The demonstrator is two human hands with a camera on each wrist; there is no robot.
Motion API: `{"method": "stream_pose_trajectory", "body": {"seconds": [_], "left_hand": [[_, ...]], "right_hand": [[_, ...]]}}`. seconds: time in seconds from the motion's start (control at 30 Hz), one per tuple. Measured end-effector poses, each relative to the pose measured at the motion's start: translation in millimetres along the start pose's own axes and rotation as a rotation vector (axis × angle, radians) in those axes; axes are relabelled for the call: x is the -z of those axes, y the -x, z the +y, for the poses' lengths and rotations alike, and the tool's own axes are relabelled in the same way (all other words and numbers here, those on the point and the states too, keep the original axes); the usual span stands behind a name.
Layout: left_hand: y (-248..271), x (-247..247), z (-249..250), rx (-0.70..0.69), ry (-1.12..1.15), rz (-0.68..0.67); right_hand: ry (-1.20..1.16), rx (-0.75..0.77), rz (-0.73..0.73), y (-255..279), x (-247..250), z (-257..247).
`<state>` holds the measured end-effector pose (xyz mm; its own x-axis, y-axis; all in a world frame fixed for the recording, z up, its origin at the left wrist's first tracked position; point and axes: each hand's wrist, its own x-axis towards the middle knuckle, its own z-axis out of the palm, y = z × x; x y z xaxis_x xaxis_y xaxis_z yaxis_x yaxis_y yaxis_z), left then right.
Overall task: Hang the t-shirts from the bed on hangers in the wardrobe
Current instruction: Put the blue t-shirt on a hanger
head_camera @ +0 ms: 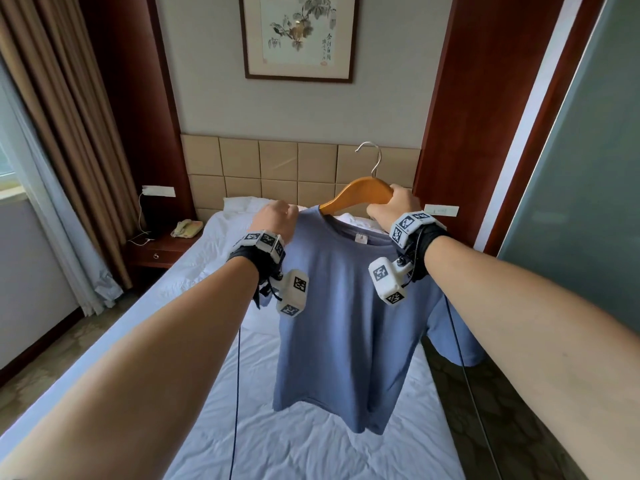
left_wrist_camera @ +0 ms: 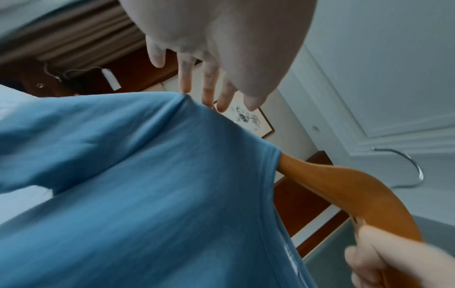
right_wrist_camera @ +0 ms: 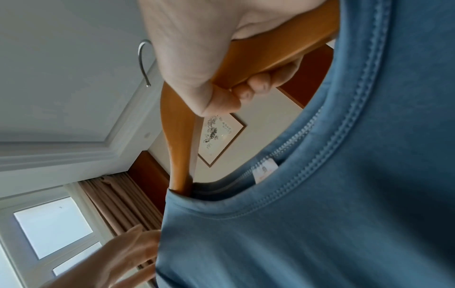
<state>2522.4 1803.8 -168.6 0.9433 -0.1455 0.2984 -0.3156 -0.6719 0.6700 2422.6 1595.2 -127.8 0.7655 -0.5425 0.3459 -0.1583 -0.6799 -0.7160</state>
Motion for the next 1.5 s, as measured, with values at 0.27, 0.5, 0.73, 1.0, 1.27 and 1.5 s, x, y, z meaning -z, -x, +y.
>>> {"method": "stream_pose_trajectory", "body": {"seconds": [0.27,0.5,0.73,1.0,1.27,1.5], "left_hand": [[7.7,-5.5,-1.5,-0.005,0.183,0.021],[23.0,-8.1,16.7,-0.012,0.21,0.034],[32.0,-21.9,54.0,-0.108,0.16,-0.131],[47.5,-36.2,119.3,-0.338,0.224,-0.341],[119.1,-63.1,193.4,-0.64,0.275,-0.623],[229.2,-93.8,276.6,-0.903,0.312,-0.8]], "right_hand": [[-0.012,-0.021,0.06,1.6,19.5,16.4],[0.036,0.027,0.051,8.3,41.5,23.4],[0.119,0.042,0.088,22.1,74.4,34.5],[0.182,-0.1,0.191,51.2,118.5,41.6],[0.259,-0.354,0.355,130.2,181.0,65.1],[0.407,-0.53,0.475,232.7,273.8,85.4]]}}
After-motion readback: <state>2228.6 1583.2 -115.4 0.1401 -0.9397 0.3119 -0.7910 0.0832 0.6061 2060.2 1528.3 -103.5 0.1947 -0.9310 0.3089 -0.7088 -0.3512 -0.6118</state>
